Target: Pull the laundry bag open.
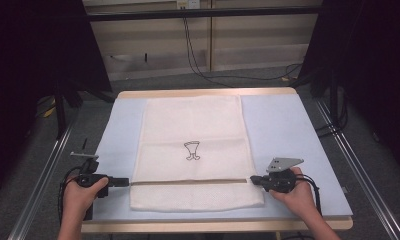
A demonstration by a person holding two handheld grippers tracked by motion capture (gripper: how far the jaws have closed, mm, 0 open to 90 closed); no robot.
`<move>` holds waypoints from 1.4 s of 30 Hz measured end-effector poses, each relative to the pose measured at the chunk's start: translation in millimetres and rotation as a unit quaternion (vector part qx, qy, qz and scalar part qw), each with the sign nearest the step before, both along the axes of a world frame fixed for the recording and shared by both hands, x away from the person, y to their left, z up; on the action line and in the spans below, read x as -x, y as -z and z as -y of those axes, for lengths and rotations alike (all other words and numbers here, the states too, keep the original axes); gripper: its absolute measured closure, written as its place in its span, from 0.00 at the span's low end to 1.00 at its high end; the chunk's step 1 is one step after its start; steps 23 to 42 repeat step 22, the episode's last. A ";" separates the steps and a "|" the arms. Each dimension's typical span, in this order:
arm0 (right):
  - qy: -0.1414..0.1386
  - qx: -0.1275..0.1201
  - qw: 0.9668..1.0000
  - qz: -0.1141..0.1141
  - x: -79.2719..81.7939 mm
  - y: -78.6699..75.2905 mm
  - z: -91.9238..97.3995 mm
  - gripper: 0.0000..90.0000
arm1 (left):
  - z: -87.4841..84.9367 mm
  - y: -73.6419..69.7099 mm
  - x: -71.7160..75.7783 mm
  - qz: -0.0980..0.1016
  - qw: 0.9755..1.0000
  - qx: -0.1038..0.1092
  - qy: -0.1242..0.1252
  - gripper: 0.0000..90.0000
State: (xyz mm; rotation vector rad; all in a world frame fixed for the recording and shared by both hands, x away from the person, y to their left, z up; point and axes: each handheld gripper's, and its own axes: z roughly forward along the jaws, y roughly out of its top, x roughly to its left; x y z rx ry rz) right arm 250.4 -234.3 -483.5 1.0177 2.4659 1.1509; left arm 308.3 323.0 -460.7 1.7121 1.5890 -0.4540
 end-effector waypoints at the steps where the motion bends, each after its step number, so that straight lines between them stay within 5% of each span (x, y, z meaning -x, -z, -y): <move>1: 0.000 0.000 1.000 0.001 0.1 -1.3 0.2 1.00 | -0.7 -2.9 0.2 0.009 1.000 -0.012 -0.003 0.94; 5: 0.025 -0.023 0.999 0.027 -0.9 -11.5 10.8 0.84 | -5.4 -11.8 1.9 0.047 0.998 -0.040 -0.021 0.83; 7: 0.051 -0.034 0.997 0.040 -1.7 -14.9 17.2 0.71 | -6.0 -14.8 2.5 0.095 0.993 -0.061 -0.036 0.68; 9: 0.071 -0.042 0.995 0.057 -3.7 -16.6 24.5 0.63 | -4.4 -18.5 2.2 0.121 0.988 -0.087 -0.035 0.66; 10: 0.086 -0.037 0.994 0.064 -4.2 -17.1 27.7 0.57 | -2.1 -19.4 2.1 0.145 0.984 -0.100 -0.039 0.63; 11: 0.103 -0.030 0.992 0.070 -4.6 -17.3 30.9 0.50 | 0.1 -19.3 1.2 0.187 0.974 -0.118 -0.042 0.54; 13: 0.128 -0.023 0.989 0.077 -6.3 -16.9 35.8 0.38 | 1.9 -18.9 0.2 0.234 0.961 -0.138 -0.056 0.37; 17: 0.162 -0.023 0.984 0.076 -8.1 -15.8 45.2 0.32 | 3.9 -16.2 -1.7 0.257 0.949 -0.172 -0.065 0.32; 20: 0.169 -0.017 0.983 0.071 -9.6 -13.1 48.8 0.29 | 5.9 -13.7 -2.7 0.261 0.943 -0.194 -0.073 0.30; 22: 0.173 -0.013 0.982 0.069 -11.0 -12.0 50.5 0.28 | 6.5 -12.1 -3.4 0.263 0.940 -0.206 -0.069 0.29; 42: 0.173 -0.013 0.982 0.069 -11.0 -12.0 50.5 0.28 | 6.5 -12.1 -3.4 0.263 0.940 -0.206 -0.069 0.29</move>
